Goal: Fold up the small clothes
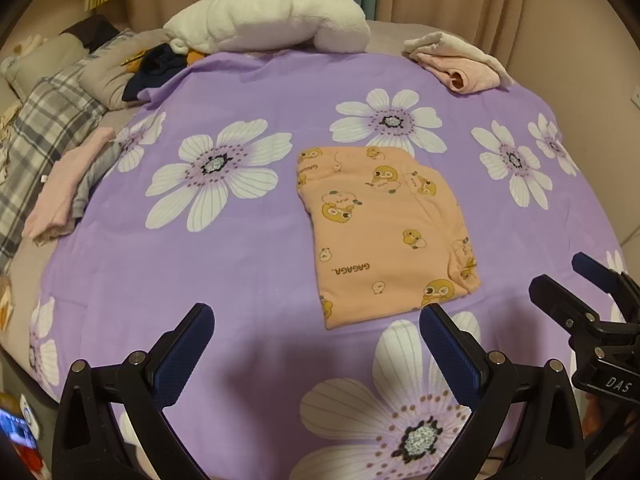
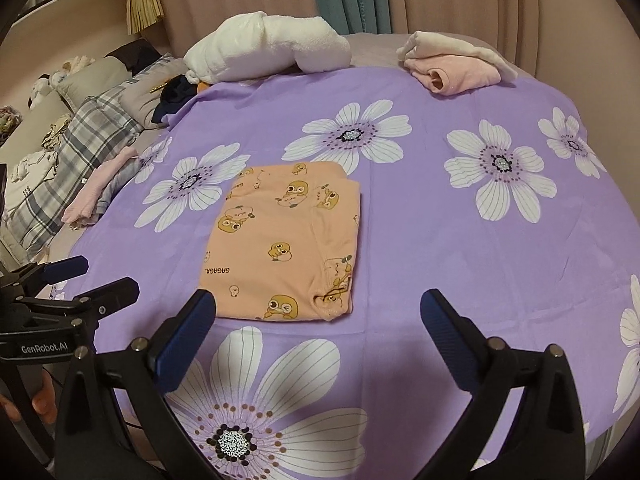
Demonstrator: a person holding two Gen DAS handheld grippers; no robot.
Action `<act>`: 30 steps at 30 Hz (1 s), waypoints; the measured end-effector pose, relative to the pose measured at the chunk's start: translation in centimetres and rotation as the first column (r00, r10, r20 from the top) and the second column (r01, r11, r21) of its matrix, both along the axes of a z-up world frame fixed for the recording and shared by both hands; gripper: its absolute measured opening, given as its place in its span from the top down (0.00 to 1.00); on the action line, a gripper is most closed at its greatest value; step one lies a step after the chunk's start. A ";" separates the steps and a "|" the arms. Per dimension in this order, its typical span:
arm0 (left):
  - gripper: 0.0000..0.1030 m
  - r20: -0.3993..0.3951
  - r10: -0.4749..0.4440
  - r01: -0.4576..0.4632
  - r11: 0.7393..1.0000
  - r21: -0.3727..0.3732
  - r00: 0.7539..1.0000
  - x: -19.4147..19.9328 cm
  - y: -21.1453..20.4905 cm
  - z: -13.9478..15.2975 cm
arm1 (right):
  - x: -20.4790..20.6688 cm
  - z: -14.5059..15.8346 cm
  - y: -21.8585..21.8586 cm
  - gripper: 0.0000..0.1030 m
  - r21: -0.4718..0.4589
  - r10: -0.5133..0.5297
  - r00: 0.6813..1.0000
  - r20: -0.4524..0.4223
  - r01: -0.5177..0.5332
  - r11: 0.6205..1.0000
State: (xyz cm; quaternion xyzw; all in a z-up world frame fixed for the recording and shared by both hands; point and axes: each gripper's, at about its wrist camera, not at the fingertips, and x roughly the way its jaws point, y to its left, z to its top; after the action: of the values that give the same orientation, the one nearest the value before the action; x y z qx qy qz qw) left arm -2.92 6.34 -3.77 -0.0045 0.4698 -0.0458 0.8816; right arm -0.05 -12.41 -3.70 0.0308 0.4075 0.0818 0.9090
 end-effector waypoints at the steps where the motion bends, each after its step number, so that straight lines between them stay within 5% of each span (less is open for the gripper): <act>1: 0.02 0.000 0.000 0.000 1.000 0.004 1.000 0.0 -0.1 0.0 | 0.0 0.0 0.0 0.00 -0.001 0.000 1.000 0.001 0.000 1.000; 30: 0.02 0.001 0.002 -0.002 1.000 0.012 1.000 0.1 -0.2 -0.1 | 0.0 -0.3 0.5 0.00 -0.001 0.000 1.000 -0.004 0.000 1.000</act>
State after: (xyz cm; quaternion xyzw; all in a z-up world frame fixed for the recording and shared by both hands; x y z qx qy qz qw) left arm -2.84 6.17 -3.88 0.0005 0.4698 -0.0419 0.8818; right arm -0.09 -11.96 -4.05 0.0304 0.4095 0.0815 0.9082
